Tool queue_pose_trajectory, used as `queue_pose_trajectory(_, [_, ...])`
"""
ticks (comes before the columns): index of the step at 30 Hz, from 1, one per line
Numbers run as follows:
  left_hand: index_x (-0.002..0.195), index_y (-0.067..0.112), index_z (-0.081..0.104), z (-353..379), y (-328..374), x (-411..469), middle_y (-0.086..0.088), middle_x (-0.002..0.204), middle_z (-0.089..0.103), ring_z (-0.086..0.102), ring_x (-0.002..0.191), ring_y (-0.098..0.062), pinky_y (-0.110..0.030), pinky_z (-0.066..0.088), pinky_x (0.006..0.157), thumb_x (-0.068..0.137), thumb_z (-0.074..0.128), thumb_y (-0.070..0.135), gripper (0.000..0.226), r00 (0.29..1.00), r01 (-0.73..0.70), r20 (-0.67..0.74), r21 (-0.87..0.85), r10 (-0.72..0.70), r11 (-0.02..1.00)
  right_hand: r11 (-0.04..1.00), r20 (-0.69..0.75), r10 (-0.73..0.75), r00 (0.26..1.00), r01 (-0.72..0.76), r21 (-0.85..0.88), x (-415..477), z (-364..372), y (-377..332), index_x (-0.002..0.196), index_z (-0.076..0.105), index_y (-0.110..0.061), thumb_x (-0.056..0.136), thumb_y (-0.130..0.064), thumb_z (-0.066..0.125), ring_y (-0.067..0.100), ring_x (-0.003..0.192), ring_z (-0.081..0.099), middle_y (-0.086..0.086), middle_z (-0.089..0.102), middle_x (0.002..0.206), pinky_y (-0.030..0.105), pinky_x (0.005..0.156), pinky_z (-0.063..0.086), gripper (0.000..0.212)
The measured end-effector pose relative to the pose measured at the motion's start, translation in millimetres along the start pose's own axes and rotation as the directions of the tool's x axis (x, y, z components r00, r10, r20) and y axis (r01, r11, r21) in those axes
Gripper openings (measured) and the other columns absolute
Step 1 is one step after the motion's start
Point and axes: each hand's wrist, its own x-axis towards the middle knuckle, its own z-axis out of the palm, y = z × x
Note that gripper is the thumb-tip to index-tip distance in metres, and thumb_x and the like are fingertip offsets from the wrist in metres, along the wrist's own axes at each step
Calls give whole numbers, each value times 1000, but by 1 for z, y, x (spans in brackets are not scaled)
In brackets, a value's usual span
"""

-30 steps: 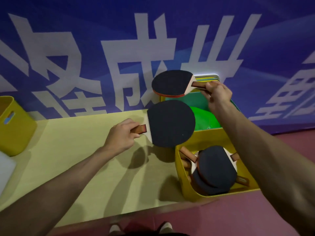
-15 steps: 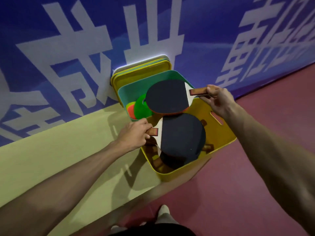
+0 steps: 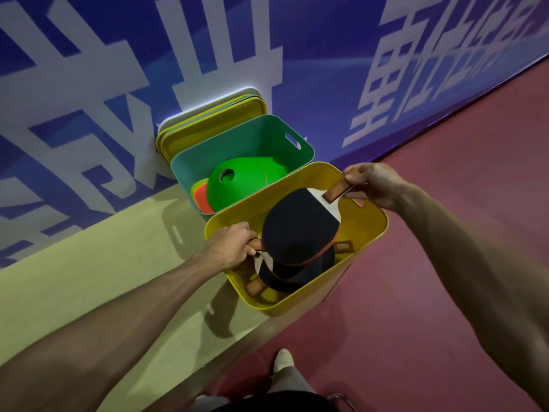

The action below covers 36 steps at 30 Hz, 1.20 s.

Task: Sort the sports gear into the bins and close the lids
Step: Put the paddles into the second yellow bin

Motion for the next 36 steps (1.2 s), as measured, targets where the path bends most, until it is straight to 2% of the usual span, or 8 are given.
queue_pose_trajectory(4, [127, 16, 58, 2, -3, 4, -2, 124, 52, 49, 119, -21, -36, 42, 99, 92, 55, 13, 35, 998, 37, -37, -137, -42, 990, 993, 77, 69, 995, -61, -104, 12, 9, 6, 94, 61, -8, 90, 4, 51, 30, 93, 68, 13, 63, 93, 30, 67, 61, 16])
queue_pose_trajectory(7, [122, 14, 62, -5, -12, 0, -6, 119, 57, 53, 113, -22, -30, 41, 99, 87, 57, 5, 36, 973, 75, -186, -302, -136, 950, 980, 112, 111, 987, -90, -178, 27, 18, 7, 96, 59, -9, 92, 3, 49, 27, 93, 68, 13, 62, 95, 32, 73, 60, 17])
queue_pose_trajectory(12, [115, 12, 66, -16, -24, -10, -6, 115, 60, 56, 109, -17, -18, 37, 93, 86, 56, -3, 34, 920, 57, -323, -453, -223, 890, 909, 51, 28, 998, -4, -418, 47, 43, 1, 87, 61, -9, 87, 8, 46, 26, 86, 61, 15, 59, 92, 39, 78, 56, 23])
queue_pose_trajectory(17, [111, 13, 68, -24, -23, -10, -2, 111, 59, 53, 101, -10, -16, 39, 90, 87, 57, 0, 30, 893, 10, -381, -518, -240, 855, 447, 125, -86, 988, 150, -882, 53, 64, -5, 102, 68, -11, 87, -16, 56, 24, 95, 62, 9, 67, 103, 35, 84, 52, 20])
queue_pose_trajectory(23, [109, 15, 69, -26, -21, -5, -2, 108, 60, 57, 103, -17, -32, 47, 94, 85, 59, 2, 29, 884, -8, -401, -527, -240, 850, 124, 236, -142, 961, 253, -959, 43, 78, -9, 103, 66, -5, 91, -23, 56, 29, 94, 60, 15, 65, 104, 37, 81, 50, 24])
queue_pose_trajectory(27, [108, 16, 69, -28, -20, -4, -1, 108, 59, 56, 102, -17, -35, 48, 95, 87, 59, 3, 27, 887, -8, -393, -540, -243, 842, 93, 266, -125, 956, 279, -956, 43, 80, -7, 93, 69, -8, 87, -25, 58, 27, 88, 62, 12, 68, 94, 35, 78, 52, 20])
queue_pose_trajectory(31, [109, 14, 69, -34, -19, -4, -2, 110, 59, 55, 100, -13, -27, 46, 94, 88, 58, 1, 27, 886, 1, -379, -576, -268, 818, 147, 295, -88, 951, 306, -941, 40, 86, -5, 89, 69, -13, 86, -13, 54, 14, 72, 56, -2, 65, 78, 22, 63, 40, 16])
queue_pose_trajectory(36, [108, 14, 69, -36, -24, -5, -5, 110, 61, 57, 98, -13, -21, 44, 89, 87, 58, 1, 27, 886, 9, -359, -620, -294, 784, 178, 354, -124, 927, 371, -911, 37, 100, -2, 98, 69, -12, 90, -22, 56, 23, 82, 64, 8, 71, 91, 32, 73, 50, 19])
